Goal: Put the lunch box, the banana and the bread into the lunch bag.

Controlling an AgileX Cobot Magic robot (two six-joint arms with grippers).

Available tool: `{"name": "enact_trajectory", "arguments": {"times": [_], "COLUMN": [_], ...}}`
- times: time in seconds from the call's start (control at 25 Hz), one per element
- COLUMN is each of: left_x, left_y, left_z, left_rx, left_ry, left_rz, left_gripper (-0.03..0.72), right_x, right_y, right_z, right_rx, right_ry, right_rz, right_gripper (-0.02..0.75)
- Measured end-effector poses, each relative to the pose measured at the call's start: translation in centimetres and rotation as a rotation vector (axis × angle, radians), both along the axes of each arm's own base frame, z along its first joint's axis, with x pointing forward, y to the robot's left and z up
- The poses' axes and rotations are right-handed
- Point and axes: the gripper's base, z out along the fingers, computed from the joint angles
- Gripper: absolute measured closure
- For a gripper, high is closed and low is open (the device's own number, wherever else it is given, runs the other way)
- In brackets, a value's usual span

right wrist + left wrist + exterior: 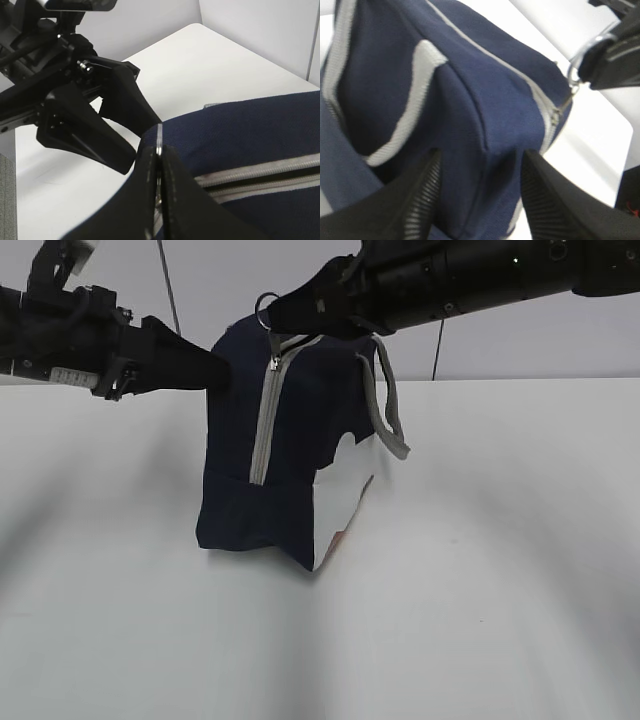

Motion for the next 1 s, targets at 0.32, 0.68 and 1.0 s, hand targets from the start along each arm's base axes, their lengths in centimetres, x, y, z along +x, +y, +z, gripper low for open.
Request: {"name": "enact_trajectory", "arguments": {"times": [0.32, 0.68, 1.0], "left_x": [-0.3, 0.5, 0.5], "left_y": [-0.2, -0.3, -0.9], "left_z": [0.1, -1.7, -2.1], "left_rx": [-0.015, -0.011, -0.027], "left_ry": [0.011, 0.063, 0.073], "left_rz": [-0.034, -0.027, -0.057], "left_gripper": [0.327, 0.328, 0.389], "right_x": [0.0, 0.0, -0.1], "right_y": [0.0, 0.0, 0.0], "right_z": [0.0, 0.0, 0.0], "right_rx": [0.000, 0.000, -0.001], "right_ry": [0.000, 0.002, 0.003], "right_rz": [0.002, 0.003, 0.005], "right_gripper": [0.754, 0.754, 0.754]}}
